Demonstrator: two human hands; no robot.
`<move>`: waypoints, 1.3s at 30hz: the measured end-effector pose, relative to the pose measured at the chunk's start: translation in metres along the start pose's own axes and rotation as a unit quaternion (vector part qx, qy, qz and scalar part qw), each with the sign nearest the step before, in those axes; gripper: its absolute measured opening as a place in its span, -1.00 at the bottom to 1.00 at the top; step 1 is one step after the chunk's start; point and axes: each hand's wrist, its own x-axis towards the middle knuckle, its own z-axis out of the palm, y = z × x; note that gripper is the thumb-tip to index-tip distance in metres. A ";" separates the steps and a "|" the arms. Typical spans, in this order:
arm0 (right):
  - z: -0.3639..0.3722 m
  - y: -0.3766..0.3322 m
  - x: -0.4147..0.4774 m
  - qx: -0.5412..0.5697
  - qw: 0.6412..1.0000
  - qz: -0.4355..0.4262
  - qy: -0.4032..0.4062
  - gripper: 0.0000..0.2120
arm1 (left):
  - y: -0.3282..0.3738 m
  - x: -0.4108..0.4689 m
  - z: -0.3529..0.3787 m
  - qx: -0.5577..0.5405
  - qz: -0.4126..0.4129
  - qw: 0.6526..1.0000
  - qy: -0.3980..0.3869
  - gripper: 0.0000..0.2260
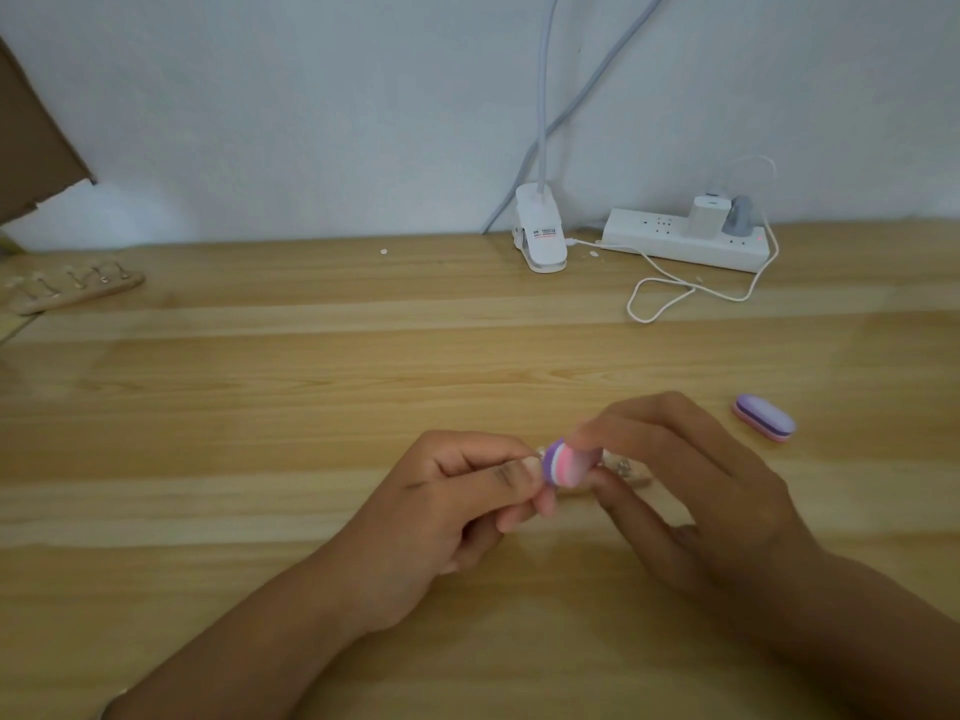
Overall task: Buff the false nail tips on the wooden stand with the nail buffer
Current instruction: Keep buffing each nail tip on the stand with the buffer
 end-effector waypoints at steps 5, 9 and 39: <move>0.002 -0.001 0.000 -0.003 1.000 -0.015 -0.008 -0.83 | -0.002 0.001 0.002 -0.032 -0.008 0.999 -0.008 -0.81; 0.003 -0.002 0.000 -0.003 1.000 -0.001 0.003 -0.83 | -0.001 0.000 0.000 -0.039 -0.011 0.999 -0.018 -0.80; -0.003 -0.001 0.004 0.040 0.999 -0.001 -0.009 -0.78 | -0.003 0.001 0.002 0.105 0.091 0.989 0.040 -0.87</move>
